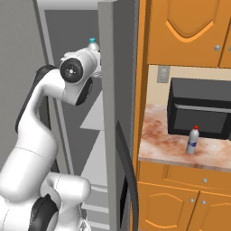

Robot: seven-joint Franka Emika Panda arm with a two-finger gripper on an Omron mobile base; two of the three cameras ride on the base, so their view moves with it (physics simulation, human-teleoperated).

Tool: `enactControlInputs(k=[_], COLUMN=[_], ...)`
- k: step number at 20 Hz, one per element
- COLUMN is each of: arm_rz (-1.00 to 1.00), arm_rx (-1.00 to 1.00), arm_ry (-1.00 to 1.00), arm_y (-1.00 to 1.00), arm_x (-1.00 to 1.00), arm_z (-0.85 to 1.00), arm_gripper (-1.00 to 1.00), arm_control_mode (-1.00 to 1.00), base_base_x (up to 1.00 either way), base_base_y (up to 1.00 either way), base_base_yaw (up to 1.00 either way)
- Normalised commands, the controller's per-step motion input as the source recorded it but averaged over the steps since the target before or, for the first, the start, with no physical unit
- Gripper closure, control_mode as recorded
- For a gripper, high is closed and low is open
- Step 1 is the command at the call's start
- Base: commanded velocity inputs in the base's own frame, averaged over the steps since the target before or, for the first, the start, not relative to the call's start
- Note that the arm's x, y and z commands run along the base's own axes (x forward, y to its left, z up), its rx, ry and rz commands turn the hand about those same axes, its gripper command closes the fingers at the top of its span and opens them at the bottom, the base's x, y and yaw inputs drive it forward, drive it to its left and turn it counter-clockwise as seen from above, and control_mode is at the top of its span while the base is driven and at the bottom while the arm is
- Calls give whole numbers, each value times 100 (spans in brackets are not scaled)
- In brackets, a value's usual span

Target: Take the bottled waters from the counter and place them in the freezer to freeze. Close the freezer door after placing the bottles.

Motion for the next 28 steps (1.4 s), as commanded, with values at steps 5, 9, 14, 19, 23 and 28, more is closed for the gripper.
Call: enactControlInputs(k=[5,9,14,19,23,28], arm_rz=[12,13,3,0,0,0], arm_rx=[0,0,0,0,0,0], arm_ry=[0,0,0,0,0,0], arm_y=[-8,-6,-1,0,0,0], arm_x=[26,35,10,0,1,20], arm_z=[0,0,0,0,0,-2], arm_gripper=[100,100,100,100,100,100], arm_control_mode=[-100,-100,-100,-100,-100,-100], base_base_x=[0,0,0,0,0,0], base_base_y=[0,0,0,0,0,0], base_base_yaw=[0,0,0,0,0,0])
